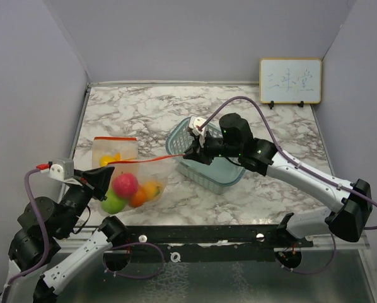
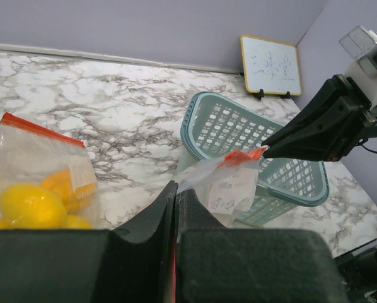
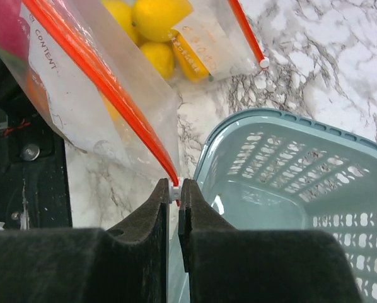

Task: Place the food in the zip-top bag and seal the zipper
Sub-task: Zip the zipper food storage bag, then place the zipper food storage bag at the center of the board.

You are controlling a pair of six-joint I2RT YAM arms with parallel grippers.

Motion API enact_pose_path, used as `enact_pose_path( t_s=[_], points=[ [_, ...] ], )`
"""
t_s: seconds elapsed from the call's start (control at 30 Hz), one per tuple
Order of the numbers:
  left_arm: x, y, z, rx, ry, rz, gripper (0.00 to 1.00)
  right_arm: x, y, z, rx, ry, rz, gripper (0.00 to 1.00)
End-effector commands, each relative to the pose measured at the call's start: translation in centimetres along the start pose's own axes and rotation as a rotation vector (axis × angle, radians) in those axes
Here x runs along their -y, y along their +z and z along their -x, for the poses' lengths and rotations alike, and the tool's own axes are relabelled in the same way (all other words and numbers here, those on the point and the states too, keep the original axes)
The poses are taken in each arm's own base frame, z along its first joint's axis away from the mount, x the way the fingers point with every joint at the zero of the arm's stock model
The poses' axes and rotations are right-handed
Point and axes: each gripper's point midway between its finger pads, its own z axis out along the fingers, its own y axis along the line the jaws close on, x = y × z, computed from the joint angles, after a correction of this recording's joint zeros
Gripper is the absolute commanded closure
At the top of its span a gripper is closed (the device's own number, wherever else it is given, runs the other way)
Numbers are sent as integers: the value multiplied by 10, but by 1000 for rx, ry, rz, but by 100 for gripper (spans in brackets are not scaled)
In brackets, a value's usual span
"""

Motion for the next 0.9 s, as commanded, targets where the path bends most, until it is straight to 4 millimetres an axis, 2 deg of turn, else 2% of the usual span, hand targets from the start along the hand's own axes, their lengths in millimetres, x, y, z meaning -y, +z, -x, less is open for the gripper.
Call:
enact_pose_path(
  t_s=[0.0, 0.07, 0.1, 0.13, 0.2, 0.23, 0.33, 0.4, 0.53, 0.67, 0.7, 0.73, 0.77, 0.8, 0.83, 0.87],
  points=[
    [-7, -11, 38, 142, -64, 41, 100, 36, -17, -30, -103, 42, -204, 98],
    [-6, -7, 36, 131, -72, 42, 100, 41, -17, -32, -107, 55, -237, 95],
    [-4, -5, 34, 124, -73, 40, 100, 42, -17, -31, -100, 64, -242, 86],
    [-3, -2, 32, 112, -74, 38, 100, 41, -16, -27, -85, 71, -237, 62],
    [3, 6, 29, 99, -82, 25, 100, 38, -15, -13, -34, 86, -216, 5],
    [7, 11, 27, 93, -87, 17, 100, 37, -14, -5, -5, 95, -208, 0],
    [12, 28, 23, 101, -113, 23, 100, 33, -14, 12, 52, 133, -187, 1],
    [5, 41, 19, 120, -161, 83, 100, 34, -12, 14, 50, 155, -187, 1],
    [-8, 61, 16, 216, -235, 165, 100, 39, -11, 7, 31, 199, -223, 1],
    [-23, 74, 17, 243, -215, 287, 100, 63, -21, 1, 15, 291, -399, 1],
    [-26, 77, 16, 232, -204, 322, 92, 66, -23, 1, 12, 300, -421, 1],
    [-27, 80, 15, 212, -188, 341, 74, 68, -25, 2, 13, 309, -436, 1],
    [-25, 84, 14, 191, -170, 346, 52, 69, -27, 3, 19, 326, -447, 1],
    [-22, 87, 14, 174, -153, 338, 16, 68, -29, 6, 31, 335, -450, 1],
    [-18, 90, 12, 156, -137, 325, 3, 68, -31, 8, 44, 343, -453, 1],
    [-14, 92, 12, 142, -125, 307, 1, 68, -34, 9, 58, 355, -465, 1]
  ],
)
